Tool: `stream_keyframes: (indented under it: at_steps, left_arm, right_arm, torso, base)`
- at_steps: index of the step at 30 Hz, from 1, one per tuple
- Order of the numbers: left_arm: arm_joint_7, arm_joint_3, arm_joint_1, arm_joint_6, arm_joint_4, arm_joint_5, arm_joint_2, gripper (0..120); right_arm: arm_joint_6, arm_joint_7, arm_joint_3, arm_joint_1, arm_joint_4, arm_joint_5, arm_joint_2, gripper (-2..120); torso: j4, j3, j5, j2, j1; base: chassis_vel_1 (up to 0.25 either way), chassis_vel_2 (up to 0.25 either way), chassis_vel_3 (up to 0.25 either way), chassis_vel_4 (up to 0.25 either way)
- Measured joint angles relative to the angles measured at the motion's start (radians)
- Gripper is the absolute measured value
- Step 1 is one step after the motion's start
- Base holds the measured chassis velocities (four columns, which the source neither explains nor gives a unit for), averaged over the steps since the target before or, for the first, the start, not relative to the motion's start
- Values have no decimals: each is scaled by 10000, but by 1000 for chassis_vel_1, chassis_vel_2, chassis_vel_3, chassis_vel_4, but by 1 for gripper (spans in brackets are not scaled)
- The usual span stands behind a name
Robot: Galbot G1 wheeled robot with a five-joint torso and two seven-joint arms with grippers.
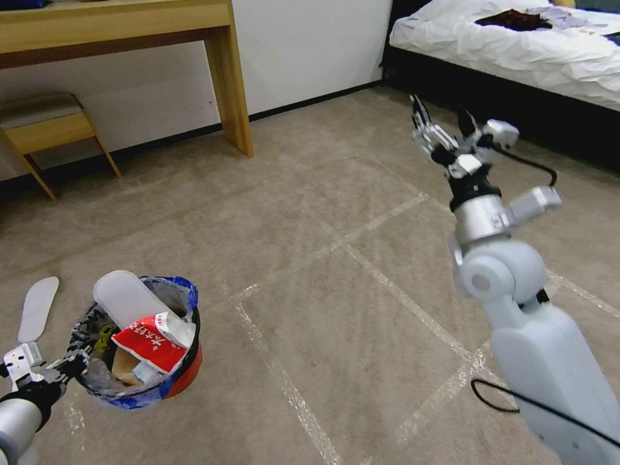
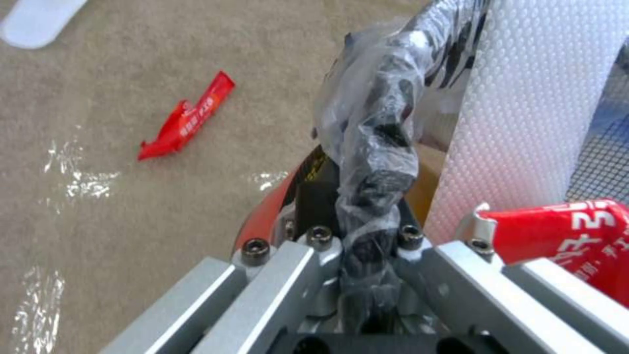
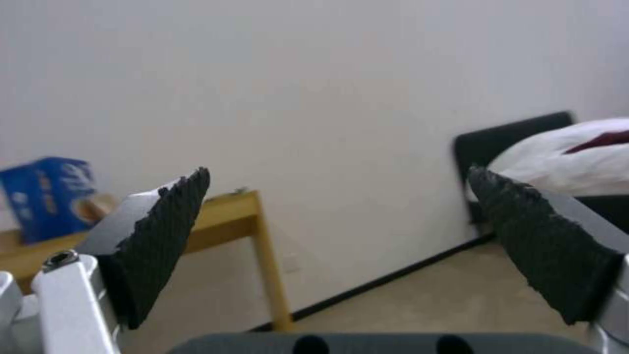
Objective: Pick up the trash bin and place the garbage on the floor into it.
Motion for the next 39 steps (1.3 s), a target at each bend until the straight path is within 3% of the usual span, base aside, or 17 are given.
stream_keyframes:
  at_steps: [1,4,13,39]
  left_arm:
    - [138,35,12,-50,-94,174,-246,0]
    - [269,127,-2,-85,-113,351,-439,0]
    - [290,116,-16,-85,-158,362,-556,0]
    - [220,17,-66,-24,-162,492,-939,0]
  right_arm:
    - [280,-122,477,-849,261,-573,259,100]
    - [474,-160,820,-1656,512,-840,593,100]
    - [774,-172,1158,-2429,482,-1467,1409,100]
    - [1051,-157,738,-2219,-275,-1818,1812,100]
  torso:
    - [-1,0,-2,0,0]
    - [0,0,-4,0,0]
    - [0,1,-2,0,0]
    - [0,2,-3,0,0]
  base:
    - [0,0,0,0]
    - [0,0,0,0]
    - [0,0,0,0]
    - [40,44,49,39]
